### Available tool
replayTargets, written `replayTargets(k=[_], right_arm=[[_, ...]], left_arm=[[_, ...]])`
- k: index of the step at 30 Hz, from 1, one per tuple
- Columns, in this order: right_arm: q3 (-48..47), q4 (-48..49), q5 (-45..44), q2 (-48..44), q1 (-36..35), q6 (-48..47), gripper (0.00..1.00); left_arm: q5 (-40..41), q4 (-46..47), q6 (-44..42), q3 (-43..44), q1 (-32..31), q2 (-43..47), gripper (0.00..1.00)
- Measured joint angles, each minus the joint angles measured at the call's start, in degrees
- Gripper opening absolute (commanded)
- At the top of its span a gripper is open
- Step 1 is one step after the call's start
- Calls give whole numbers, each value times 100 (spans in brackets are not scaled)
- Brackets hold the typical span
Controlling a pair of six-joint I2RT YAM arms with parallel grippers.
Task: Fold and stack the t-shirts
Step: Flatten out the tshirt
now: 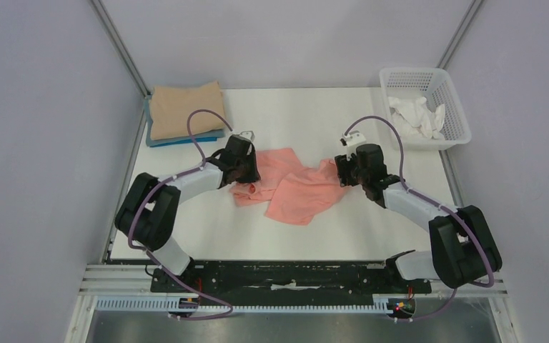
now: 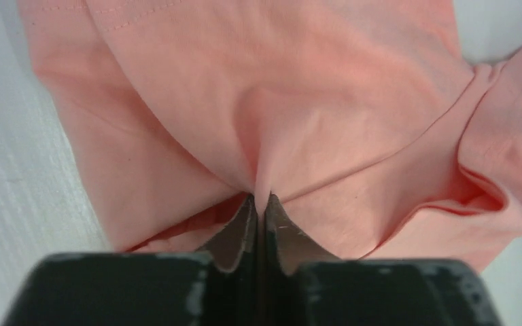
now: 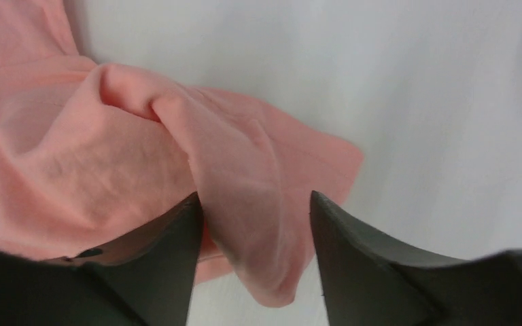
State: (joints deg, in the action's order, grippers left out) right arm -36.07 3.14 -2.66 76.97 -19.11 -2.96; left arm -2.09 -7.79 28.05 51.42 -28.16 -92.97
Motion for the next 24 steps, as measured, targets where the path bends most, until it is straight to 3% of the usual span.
replayTargets(k=[2, 4, 8, 11, 19, 24], right_arm=[[0, 20, -44, 61, -2, 24, 16], [0, 44, -177, 107, -2, 105, 1], [-15, 46, -444, 44, -2, 205, 0], [-15, -31, -588, -378, -2, 214, 0], [-334, -166, -667, -2785, -2, 229, 0], [-1263, -463, -356, -3759, -2, 177, 0]], left_arm=[[7, -22, -4, 79, -9, -109, 2], [50, -68, -4, 144, -11, -125, 2], [267, -120, -4, 197, -22, 31, 2], [492, -243, -2, 125, -22, 664, 2], [944, -354, -7, 55, -26, 4131, 2], [894, -708, -81, 660, -26, 5521, 2]])
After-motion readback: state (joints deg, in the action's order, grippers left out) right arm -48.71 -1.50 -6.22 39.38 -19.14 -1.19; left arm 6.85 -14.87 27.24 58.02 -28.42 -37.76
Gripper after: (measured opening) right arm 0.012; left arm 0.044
